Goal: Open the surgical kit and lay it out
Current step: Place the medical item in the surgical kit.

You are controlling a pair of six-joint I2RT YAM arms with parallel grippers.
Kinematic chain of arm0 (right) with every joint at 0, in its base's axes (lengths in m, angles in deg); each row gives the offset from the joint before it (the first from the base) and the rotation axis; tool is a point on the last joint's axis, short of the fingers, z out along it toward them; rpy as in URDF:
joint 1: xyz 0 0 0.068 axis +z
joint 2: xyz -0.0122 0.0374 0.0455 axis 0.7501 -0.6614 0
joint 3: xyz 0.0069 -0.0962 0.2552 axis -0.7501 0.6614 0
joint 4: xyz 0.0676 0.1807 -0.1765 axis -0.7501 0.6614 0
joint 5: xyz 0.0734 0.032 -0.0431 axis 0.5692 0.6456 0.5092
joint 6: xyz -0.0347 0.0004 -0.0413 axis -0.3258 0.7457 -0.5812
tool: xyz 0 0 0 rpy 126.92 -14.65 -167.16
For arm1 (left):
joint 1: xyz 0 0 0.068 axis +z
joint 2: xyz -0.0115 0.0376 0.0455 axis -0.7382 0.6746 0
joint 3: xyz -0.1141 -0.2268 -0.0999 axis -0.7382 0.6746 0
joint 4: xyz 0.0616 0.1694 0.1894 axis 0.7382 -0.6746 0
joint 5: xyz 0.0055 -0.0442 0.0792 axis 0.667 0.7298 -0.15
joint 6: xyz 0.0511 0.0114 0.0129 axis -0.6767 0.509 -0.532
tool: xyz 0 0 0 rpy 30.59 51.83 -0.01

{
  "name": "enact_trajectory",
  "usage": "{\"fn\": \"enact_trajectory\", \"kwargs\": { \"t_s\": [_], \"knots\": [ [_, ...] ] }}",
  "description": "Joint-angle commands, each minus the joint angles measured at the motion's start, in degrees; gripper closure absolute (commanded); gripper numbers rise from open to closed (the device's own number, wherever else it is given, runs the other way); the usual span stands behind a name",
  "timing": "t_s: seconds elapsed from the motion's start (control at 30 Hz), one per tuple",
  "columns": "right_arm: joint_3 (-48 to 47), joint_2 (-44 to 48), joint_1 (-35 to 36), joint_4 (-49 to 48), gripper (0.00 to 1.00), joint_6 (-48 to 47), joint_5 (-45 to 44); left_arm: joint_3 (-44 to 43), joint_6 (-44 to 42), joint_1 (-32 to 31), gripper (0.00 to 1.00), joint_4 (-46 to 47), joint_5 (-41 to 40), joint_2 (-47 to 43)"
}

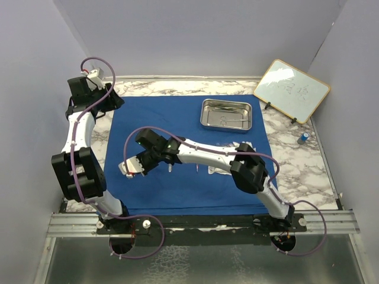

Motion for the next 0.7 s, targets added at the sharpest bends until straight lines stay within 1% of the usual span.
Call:
{"fn": "enact_trajectory", "kwargs": {
  "t_s": [0.0,0.17,0.67],
  "knots": [
    [-3.6,-2.9,0.2,-0.7,0.99,-1.3,-2.3,1.1,0.7,0.6,0.51,0.9,2.8,-2.3],
    [-2.9,-4.5,0.5,-2.1,0.99,0.2,-4.1,1.7,1.1,0.6,0.51,1.5,4.0,-2.4],
    [3.1,-4.0,2.1,-6.0,0.99,7.1,-6.6,3.4,2.3,0.7,0.51,3.1,5.9,-2.6]
  ]
}}
